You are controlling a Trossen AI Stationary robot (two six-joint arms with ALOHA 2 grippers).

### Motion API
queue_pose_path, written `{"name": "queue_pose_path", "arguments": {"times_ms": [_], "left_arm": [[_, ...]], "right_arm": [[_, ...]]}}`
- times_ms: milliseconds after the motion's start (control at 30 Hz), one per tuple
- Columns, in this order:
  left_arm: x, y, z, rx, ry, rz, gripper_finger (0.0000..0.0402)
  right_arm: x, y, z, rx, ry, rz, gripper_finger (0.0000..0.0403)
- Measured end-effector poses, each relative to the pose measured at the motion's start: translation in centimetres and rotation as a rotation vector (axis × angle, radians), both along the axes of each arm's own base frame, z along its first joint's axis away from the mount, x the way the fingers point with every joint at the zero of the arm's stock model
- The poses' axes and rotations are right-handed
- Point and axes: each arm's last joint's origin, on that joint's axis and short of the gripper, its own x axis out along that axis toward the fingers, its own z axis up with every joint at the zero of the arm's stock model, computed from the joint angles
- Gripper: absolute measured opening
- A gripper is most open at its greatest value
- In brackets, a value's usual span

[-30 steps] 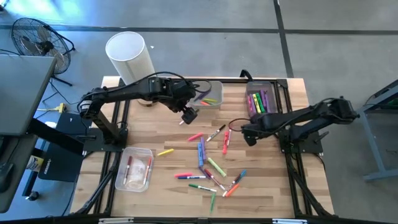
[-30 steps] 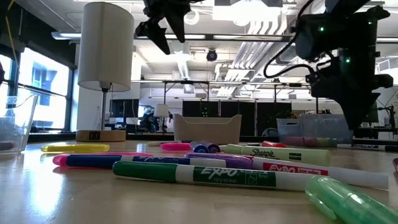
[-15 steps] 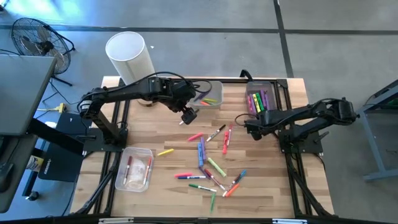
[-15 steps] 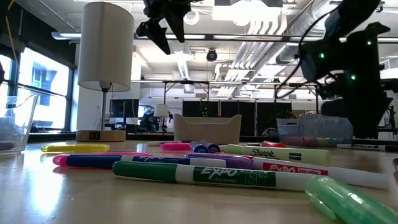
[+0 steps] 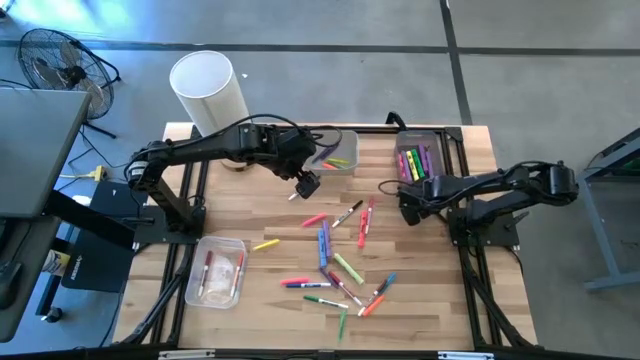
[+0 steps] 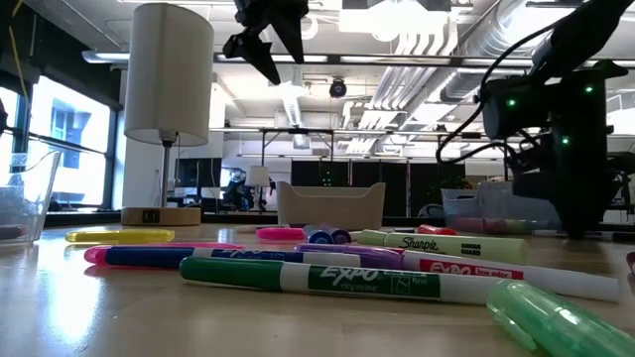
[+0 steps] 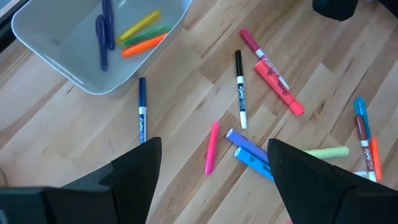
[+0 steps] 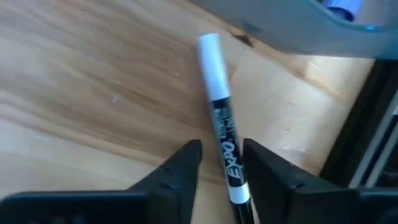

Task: Pick & Place Markers
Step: Put the black marker pen into the transparent bin

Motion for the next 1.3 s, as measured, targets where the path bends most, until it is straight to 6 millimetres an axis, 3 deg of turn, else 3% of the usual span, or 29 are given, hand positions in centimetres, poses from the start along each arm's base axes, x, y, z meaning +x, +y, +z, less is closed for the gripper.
{"name": "queue_pose_path", "arguments": {"times_ms": [167,233,367,500,633,800,867,933,1033,1100,1300], "left_arm": [[-0.1,0.0,-0.1,-0.004,0.009,-0.001,0.0288],[-0.2,0.0,-0.1,-0.006,0.024,-0.001,0.0288],[-0.6,-0.4,-0.4,0.008,0.085,-0.035,0.0288],[-0.7,-1.9,-1.3,0.037,0.153,-0.131,0.0288],[-1.9,-2.8,-4.2,0.022,0.256,-0.147,0.0288],[-4.9,-2.5,-8.5,-0.041,0.342,-0.091,0.0288],[-5.0,-2.5,-9.7,-0.078,0.285,-0.065,0.0288],[-6.8,-2.4,-10.7,-0.099,0.315,-0.030,0.0288],[-7.2,-2.5,-10.9,-0.126,0.216,0.000,0.0288],[-8.6,-2.7,-11.3,-0.138,0.257,0.009,0.0288],[-8.3,-2.7,-9.8,-0.104,0.062,-0.019,0.0288]], "right_arm": [[0.5,0.4,0.6,0.070,-0.105,-0.028,0.0035],[0.7,0.7,0.9,0.094,-0.140,-0.040,0.0019],[1.9,1.8,1.6,0.240,-0.274,0.012,0.0036],[2.9,3.0,1.8,0.265,-0.387,0.062,0.0043],[3.9,4.3,2.0,0.248,-0.471,0.094,0.0015],[4.3,5.6,2.2,0.227,-0.522,0.099,0.0018],[4.4,6.1,2.3,0.219,-0.546,0.101,0.0020],[4.9,6.4,2.7,0.220,-0.611,0.113,0.0017],[5.5,6.9,3.1,0.204,-0.696,0.129,0.0014],[6.1,7.0,3.7,0.173,-0.783,0.130,0.0014],[8.0,6.9,7.6,0.016,-0.953,0.180,0.0016]]}}
